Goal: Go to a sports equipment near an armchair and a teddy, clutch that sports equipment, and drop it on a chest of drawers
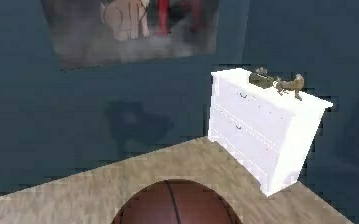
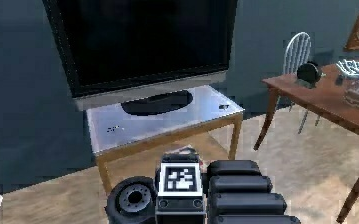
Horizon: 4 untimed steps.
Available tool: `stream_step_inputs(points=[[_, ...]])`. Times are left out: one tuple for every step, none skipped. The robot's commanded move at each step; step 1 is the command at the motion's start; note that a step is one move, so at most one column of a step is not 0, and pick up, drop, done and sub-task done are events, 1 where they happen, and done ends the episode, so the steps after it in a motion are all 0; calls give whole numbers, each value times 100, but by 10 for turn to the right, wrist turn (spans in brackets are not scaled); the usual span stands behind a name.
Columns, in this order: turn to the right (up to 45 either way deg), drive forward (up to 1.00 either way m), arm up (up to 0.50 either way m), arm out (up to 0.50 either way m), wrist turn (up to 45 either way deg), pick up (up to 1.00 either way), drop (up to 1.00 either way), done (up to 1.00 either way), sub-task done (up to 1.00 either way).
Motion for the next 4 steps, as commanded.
stream_step_inputs(points=[[60,0,0,0,0,0,0,0,0],[0,100,0,0,0,0,0,0,0],[0,25,0,0,0,0,0,0,0],[180,0,0,0,0,0,0,0,0]])
